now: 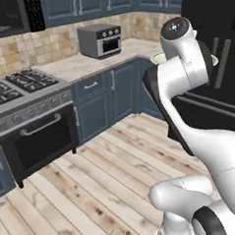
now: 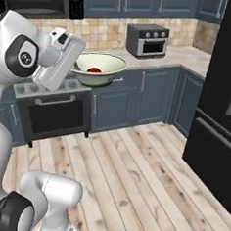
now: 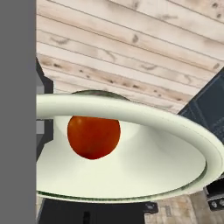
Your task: Pick the tomato from the sink and place it in the bowl. Then pick the bowl and place it in the microwave. Then close the microwave door and press the start button.
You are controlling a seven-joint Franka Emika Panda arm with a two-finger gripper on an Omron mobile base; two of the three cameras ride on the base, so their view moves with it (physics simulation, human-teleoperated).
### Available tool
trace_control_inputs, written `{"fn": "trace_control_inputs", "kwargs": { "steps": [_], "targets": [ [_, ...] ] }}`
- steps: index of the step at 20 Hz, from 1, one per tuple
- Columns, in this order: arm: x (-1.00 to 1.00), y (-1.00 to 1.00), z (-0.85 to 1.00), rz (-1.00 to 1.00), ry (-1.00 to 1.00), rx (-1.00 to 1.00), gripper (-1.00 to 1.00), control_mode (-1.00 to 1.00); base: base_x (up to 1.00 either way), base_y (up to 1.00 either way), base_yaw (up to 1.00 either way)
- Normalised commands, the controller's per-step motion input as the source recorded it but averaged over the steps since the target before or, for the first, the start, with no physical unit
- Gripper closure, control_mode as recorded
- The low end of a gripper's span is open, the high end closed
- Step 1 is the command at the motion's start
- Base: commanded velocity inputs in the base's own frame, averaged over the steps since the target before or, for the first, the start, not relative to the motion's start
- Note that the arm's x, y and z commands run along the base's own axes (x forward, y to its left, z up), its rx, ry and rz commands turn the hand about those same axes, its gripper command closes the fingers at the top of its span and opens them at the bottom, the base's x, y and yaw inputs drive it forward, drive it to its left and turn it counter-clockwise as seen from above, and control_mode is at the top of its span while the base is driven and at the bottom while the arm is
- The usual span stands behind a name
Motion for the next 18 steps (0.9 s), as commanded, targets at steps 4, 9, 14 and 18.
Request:
{"fn": "trace_control_inputs", "kwargs": {
  "steps": [4, 9, 14, 18],
  "targets": [
    [0.00, 0.00, 0.00, 0.00, 0.00, 0.00, 1.00, 1.00, 0.52, 0.00, 0.63],
    [0.00, 0.00, 0.00, 0.00, 0.00, 0.00, 1.00, 1.00, 0.65, -0.02, 0.60],
    [0.00, 0.00, 0.00, 0.00, 0.00, 0.00, 1.00, 1.00, 1.00, -0.29, 0.50],
    [0.00, 0.00, 0.00, 0.00, 0.00, 0.00, 1.00, 1.00, 0.89, -0.68, 0.42]
  ]
}}
